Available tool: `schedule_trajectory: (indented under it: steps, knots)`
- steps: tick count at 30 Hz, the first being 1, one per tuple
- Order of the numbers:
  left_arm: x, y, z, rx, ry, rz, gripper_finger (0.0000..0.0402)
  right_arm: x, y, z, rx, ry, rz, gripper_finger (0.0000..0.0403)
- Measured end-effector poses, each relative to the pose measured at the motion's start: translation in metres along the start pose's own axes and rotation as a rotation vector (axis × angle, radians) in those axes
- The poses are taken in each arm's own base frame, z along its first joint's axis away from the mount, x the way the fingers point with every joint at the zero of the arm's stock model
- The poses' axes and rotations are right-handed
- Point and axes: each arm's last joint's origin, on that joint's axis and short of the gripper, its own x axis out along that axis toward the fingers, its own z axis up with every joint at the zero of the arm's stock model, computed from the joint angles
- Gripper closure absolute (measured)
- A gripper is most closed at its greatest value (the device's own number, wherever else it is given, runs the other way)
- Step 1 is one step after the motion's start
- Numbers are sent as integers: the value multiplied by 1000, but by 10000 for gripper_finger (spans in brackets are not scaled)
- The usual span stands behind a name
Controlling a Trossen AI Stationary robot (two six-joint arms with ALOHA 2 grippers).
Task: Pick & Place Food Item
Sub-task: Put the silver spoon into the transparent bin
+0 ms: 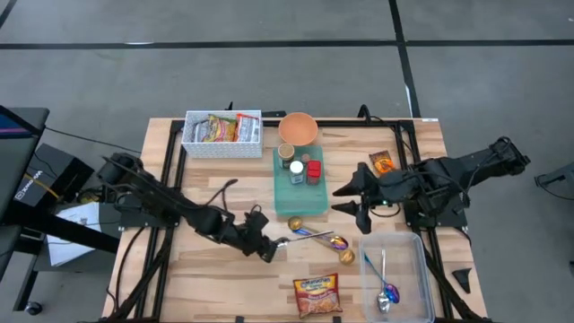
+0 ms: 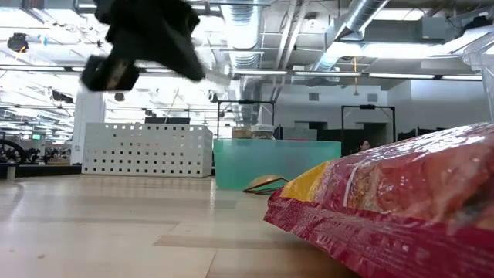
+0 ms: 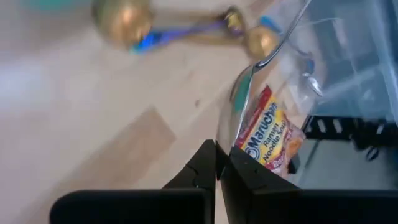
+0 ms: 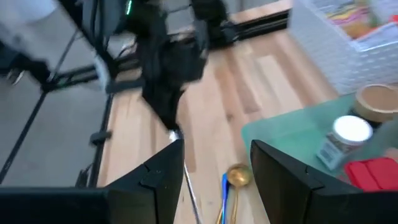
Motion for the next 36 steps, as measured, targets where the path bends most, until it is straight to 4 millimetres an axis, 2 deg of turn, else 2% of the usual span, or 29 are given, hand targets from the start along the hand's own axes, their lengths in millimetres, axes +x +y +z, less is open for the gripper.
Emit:
schedule_trajectory:
  steps: [4, 10, 15, 19, 24, 29, 36]
  knots:
    - [-17, -2, 12, 305, -93, 18, 401, 7, -8, 3, -40, 45, 67, 223]
    - [-33, 2, 39, 506, -182, 85, 401, 26, -15, 6, -57, 87, 153, 223]
    - [-39, -2, 65, 619, -210, 167, 401, 50, -17, 5, -55, 113, 135, 223]
    - [-42, -5, 86, 671, -251, 190, 401, 68, -18, 10, -60, 152, 99, 223]
    - [-47, -9, 103, 697, -287, 203, 401, 89, -20, 22, -96, 236, -56, 223]
    - [-47, -8, 105, 713, -287, 213, 401, 107, -24, 35, -149, 314, -160, 223]
    - [-47, -9, 104, 712, -289, 202, 400, 131, -27, 41, -187, 387, -159, 223]
